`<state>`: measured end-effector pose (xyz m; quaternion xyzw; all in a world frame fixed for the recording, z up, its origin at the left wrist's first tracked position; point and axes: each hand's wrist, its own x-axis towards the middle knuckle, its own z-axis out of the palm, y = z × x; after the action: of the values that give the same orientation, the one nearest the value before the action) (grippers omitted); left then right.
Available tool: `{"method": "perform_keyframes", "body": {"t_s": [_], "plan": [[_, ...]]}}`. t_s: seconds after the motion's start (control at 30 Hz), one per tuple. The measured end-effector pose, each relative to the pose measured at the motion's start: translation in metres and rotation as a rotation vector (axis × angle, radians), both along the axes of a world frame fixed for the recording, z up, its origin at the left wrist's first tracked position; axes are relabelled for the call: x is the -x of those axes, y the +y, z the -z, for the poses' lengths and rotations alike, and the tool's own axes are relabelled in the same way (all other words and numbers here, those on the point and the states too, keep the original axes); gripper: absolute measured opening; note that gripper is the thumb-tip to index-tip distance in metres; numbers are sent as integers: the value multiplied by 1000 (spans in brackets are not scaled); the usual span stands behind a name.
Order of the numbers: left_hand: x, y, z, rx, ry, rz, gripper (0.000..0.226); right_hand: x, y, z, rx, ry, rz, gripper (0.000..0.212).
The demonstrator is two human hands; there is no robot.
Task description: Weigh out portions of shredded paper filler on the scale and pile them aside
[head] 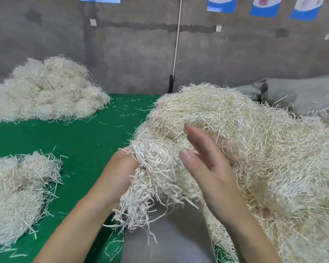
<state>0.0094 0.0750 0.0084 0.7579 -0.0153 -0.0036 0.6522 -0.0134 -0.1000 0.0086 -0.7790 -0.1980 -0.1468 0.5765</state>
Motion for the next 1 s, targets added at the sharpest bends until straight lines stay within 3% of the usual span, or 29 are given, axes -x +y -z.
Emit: {"method": "perform_keyframes", "body": {"t_s": [0.07,0.17,0.27,0.37,0.43,0.47,0.57,0.63,0.7,0.8,0.83,0.93,1.0], "plan": [[4,-9,5,55,11,26,19,-8,25,6,21,192,-137,83],[4,-11,15,221,12,101,59,-14,47,19,-215,435,-190,81],[-2,-17,10,304,97,121,76,-17,38,35,-369,610,-149,135],[3,-15,25,197,87,276,95,-23,27,40,-352,664,-115,149],[3,-6,30,107,63,336,89,-24,19,39,-277,628,-80,136],[1,-4,29,67,70,338,84,-25,15,37,-229,596,-77,118],[2,19,32,193,26,353,60,-30,-5,30,-235,492,-34,41],[5,33,32,356,-2,278,48,-31,-17,19,-392,449,47,42],[6,39,32,475,-11,193,47,-35,-29,11,-577,446,167,72],[6,32,30,449,-54,160,67,-37,-29,3,-556,466,245,95],[6,25,29,420,-41,189,83,-35,-23,3,-479,460,198,90],[7,-7,27,399,97,287,120,-22,14,10,-240,430,-79,46],[5,-23,29,436,146,220,122,-16,33,15,-149,527,-262,43]]}}
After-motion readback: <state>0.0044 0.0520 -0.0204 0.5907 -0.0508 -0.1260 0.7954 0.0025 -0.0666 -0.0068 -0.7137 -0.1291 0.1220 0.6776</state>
